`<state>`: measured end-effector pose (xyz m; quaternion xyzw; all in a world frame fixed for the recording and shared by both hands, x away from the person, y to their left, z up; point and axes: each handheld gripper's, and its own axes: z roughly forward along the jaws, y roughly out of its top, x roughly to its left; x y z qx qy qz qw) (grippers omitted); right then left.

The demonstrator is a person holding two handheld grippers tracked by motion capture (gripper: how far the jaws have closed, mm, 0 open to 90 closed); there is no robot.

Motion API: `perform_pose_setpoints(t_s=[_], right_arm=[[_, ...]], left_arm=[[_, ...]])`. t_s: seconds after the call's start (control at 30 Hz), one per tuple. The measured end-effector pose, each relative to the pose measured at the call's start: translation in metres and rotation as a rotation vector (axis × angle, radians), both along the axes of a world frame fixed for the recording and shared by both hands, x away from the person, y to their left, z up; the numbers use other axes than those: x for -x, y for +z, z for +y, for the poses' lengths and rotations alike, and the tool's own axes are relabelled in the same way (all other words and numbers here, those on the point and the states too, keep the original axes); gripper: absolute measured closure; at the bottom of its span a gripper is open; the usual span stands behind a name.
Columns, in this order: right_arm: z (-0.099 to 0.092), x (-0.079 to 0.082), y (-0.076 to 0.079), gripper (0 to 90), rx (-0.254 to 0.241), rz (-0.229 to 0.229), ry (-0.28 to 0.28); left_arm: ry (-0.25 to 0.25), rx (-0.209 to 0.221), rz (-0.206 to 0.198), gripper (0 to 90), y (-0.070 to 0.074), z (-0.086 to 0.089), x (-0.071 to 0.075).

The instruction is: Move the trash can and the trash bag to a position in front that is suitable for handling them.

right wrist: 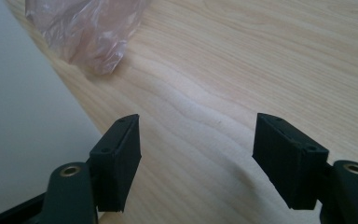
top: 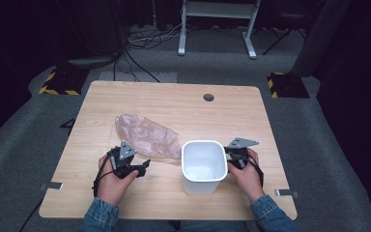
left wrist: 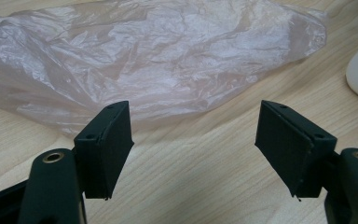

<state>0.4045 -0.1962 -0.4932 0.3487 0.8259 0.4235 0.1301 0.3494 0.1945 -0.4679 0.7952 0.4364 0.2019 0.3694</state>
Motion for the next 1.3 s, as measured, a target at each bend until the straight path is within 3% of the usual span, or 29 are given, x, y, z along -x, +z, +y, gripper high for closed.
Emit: perform_pose_setpoints(t_s=[0.07, 0.17, 0.2, 0.23, 0.27, 0.3, 0.33, 0.37, 0.4, 0.47, 0.57, 0.6, 0.7, 0.73, 0.93, 1.07, 1.17, 1.2, 1.3], right_arm=[[-0.005, 0.010, 0.005, 30.1, 0.021, -0.043, -0.012], [-0.018, 0.017, 0.013, 28.4, 0.024, -0.064, -0.019], [-0.031, 0.028, 0.020, 27.2, 0.037, -0.067, 0.053], [-0.031, 0.028, 0.020, 27.2, 0.037, -0.067, 0.053], [-0.038, 0.042, 0.024, 25.6, 0.054, -0.044, 0.156], [-0.038, 0.042, 0.024, 25.6, 0.054, -0.044, 0.156], [-0.037, 0.058, 0.025, 23.5, 0.097, -0.052, 0.232], [-0.037, 0.058, 0.025, 23.5, 0.097, -0.052, 0.232], [-0.032, 0.073, 0.024, 22.8, 0.096, -0.048, 0.294], [-0.023, 0.082, 0.021, 22.2, 0.079, -0.046, 0.326], [-0.012, 0.086, 0.019, 21.5, 0.068, -0.049, 0.332], [0.000, 0.088, 0.016, 22.8, 0.077, -0.059, 0.335], [0.010, 0.089, 0.014, 24.0, 0.071, -0.058, 0.312], [0.019, 0.089, 0.012, 28.8, 0.078, -0.054, 0.291], [0.039, 0.085, 0.003, 27.5, 0.062, -0.044, 0.269], [0.038, 0.084, 0.001, 26.4, 0.059, -0.044, 0.299], [0.025, 0.085, 0.000, 25.3, 0.061, -0.048, 0.290], [0.013, 0.085, -0.003, 25.2, 0.058, -0.032, 0.260], [0.003, 0.083, -0.006, 25.2, 0.060, -0.023, 0.227]], left_arm=[[-0.005, -0.003, -0.001, 26.8, -0.001, -0.001, -0.001], [-0.021, -0.002, 0.000, 26.7, -0.002, -0.003, 0.000], [-0.025, 0.001, 0.003, 26.6, -0.001, -0.003, 0.000], [-0.028, 0.004, 0.005, 26.6, -0.001, -0.004, 0.000], [-0.030, 0.007, 0.008, 26.6, -0.001, -0.004, 0.000], [-0.035, 0.006, 0.008, 26.6, -0.001, -0.004, -0.001], [-0.037, 0.010, 0.010, 26.5, -0.001, -0.004, -0.001], [-0.032, 0.021, 0.010, 26.5, -0.001, -0.005, -0.001], [-0.032, 0.021, 0.013, 26.5, -0.002, -0.006, -0.001], [-0.032, 0.019, 0.015, 26.4, -0.001, -0.006, -0.001], [-0.033, 0.020, 0.017, 26.3, -0.002, -0.006, -0.001], [-0.032, 0.023, 0.010, 26.2, -0.002, -0.005, -0.003], [-0.031, 0.034, 0.001, 26.1, -0.002, -0.003, -0.006], [-0.024, 0.048, -0.003, 26.1, -0.002, 0.001, -0.012], [-0.051, 0.022, -0.009, 24.4, -0.007, 0.008, -0.026], [-0.082, -0.065, -0.011, 23.2, -0.014, 0.007, -0.035], [-0.111, -0.080, -0.002, 22.2, -0.018, 0.005, -0.038], [-0.108, -0.087, 0.002, 22.1, -0.022, 0.002, -0.042], [-0.099, -0.099, 0.006, 23.0, -0.025, 0.000, -0.047]])
